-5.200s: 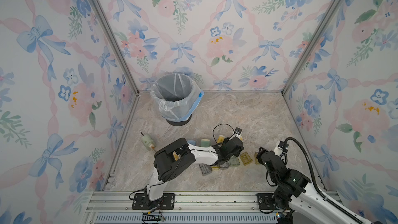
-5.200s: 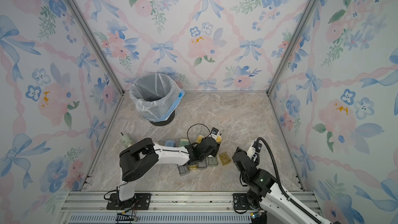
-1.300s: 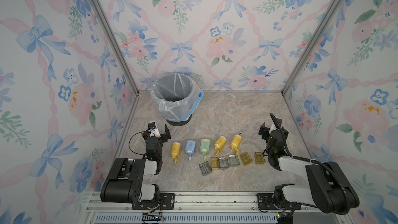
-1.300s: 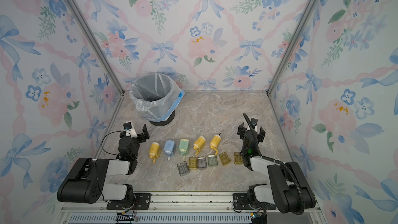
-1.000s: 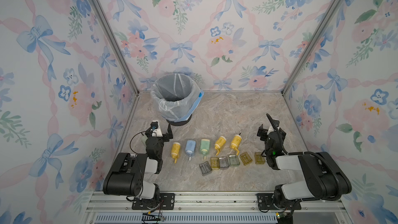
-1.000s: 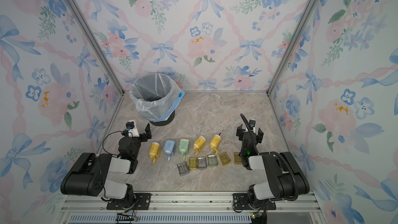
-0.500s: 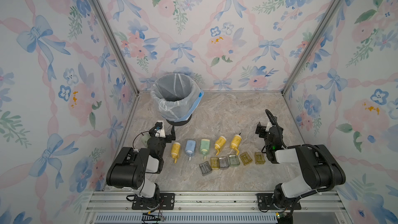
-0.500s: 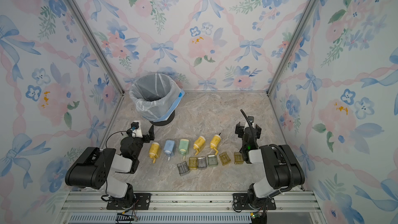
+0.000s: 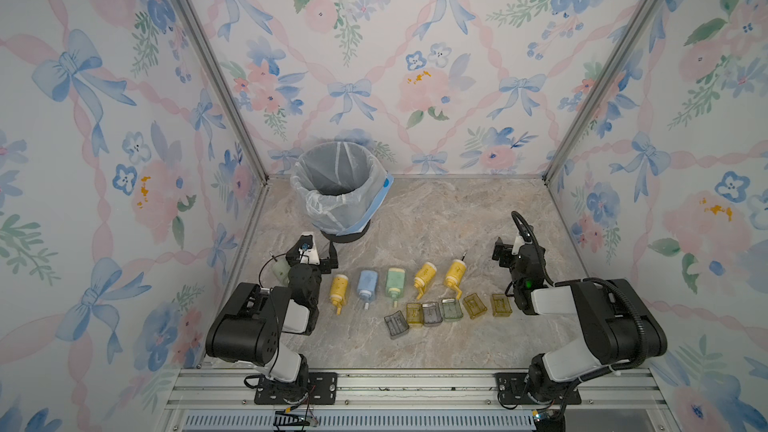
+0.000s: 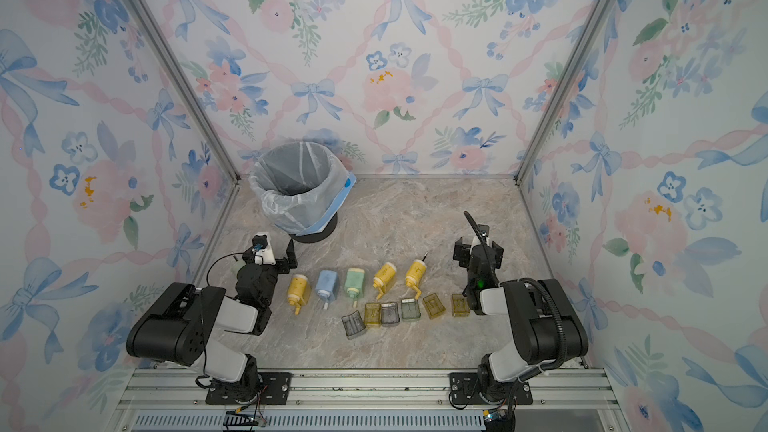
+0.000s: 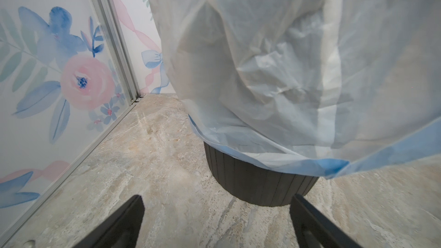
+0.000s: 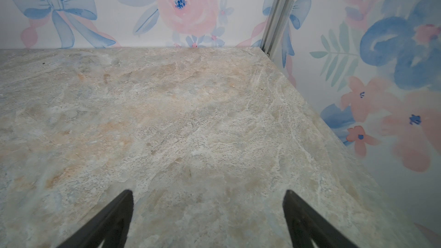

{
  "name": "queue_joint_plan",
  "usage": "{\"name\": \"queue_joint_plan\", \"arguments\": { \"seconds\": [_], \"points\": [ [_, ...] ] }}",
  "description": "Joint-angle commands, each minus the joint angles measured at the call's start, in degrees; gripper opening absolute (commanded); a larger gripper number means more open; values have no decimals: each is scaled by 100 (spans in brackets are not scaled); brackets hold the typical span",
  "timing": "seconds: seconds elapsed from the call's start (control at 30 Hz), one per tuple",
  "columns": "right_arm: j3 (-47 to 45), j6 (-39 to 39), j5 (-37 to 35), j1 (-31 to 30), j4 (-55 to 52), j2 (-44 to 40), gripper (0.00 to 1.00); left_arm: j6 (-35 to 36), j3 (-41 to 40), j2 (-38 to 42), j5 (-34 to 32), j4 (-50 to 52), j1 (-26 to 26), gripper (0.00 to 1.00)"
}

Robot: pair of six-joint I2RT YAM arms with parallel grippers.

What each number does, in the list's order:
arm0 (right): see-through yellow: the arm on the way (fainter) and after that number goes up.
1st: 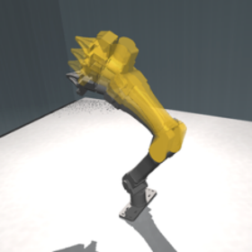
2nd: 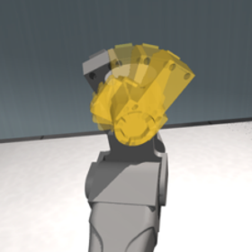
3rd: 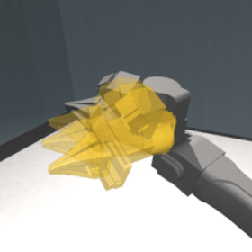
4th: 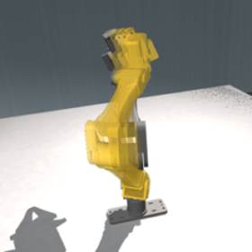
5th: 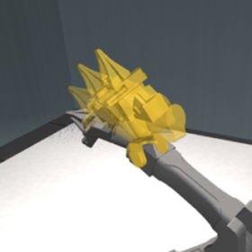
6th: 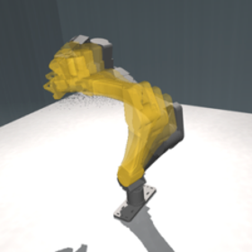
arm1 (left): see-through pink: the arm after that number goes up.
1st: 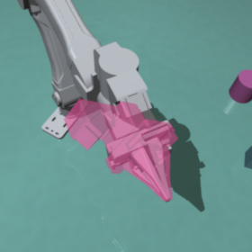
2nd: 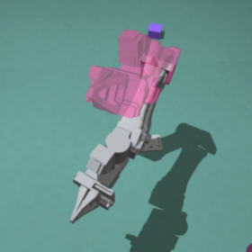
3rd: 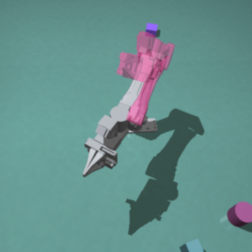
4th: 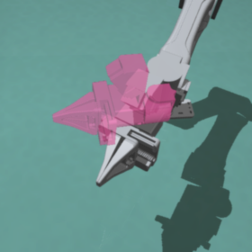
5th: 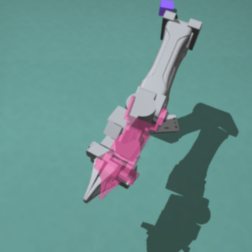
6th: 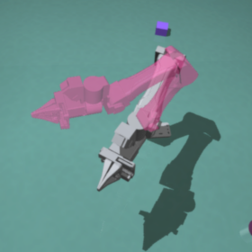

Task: Take out the pencil sharpener tray and clean the shavings
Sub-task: Reset both arms

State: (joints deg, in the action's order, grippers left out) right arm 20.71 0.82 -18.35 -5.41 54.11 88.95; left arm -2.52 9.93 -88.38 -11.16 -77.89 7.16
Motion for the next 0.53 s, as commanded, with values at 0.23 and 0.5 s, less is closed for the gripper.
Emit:
{"name": "queue_joint_plan", "arguments": {
  "seconds": [0.23, 0.5],
  "points": [
    [72, 5, 167, 11, -14, -25, 97, 78, 69, -47, -104, 19, 22, 98],
    [72, 15, 200, 24, -14, -27, 97, 76, 66, -46, -96, 12, 22, 98]
  ]
}}
